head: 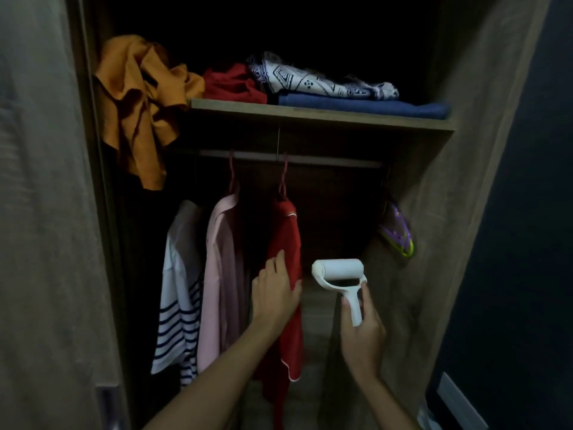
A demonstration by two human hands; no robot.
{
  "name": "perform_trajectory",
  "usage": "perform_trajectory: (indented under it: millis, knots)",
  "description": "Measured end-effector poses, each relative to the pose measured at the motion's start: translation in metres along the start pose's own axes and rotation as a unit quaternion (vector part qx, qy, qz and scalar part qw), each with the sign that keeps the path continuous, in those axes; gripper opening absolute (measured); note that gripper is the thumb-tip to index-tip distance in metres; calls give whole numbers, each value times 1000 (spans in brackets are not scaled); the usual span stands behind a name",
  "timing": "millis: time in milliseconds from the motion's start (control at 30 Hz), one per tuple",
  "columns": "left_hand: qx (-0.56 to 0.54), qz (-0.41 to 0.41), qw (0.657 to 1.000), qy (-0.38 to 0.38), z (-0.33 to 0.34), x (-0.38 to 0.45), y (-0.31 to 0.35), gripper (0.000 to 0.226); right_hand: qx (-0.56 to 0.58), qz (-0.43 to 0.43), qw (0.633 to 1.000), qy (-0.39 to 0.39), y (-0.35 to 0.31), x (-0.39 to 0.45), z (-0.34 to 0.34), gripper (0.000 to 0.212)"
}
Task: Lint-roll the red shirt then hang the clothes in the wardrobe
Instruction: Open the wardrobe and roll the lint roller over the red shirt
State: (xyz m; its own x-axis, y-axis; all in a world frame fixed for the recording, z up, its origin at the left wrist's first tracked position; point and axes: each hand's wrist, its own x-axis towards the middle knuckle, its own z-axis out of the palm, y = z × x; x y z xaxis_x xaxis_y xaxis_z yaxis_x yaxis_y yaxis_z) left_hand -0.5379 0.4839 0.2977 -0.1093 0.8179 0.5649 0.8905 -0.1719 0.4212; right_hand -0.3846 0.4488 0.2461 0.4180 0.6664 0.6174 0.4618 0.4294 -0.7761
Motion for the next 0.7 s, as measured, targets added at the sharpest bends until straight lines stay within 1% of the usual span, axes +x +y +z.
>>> perform_trajectory:
  millis: [100,200,333,400,567,633,700]
  knots:
    - [-27,-12,999,33,3,5,-12,51,0,-10,1000,-18,14,20,9,54]
    - [-58,-33,994,87,1,5,-30,30,10,-18,999,-37,24,38,21,55]
    - [-46,-72,984,154,-1,6,-61,14,37,-20,996,-75,28,55,41,55]
    - [-43,-95,979,174,-4,5,-73,15,48,-22,994,-98,24,60,49,55]
    - [-43,-104,974,195,-12,-6,-83,25,90,-18,984,-155,15,58,75,57]
    - [-21,-114,973,202,-12,-13,-83,30,102,-7,980,-172,14,52,87,61]
    - [3,-129,971,202,-14,-19,-81,27,111,-11,977,-181,11,47,95,61]
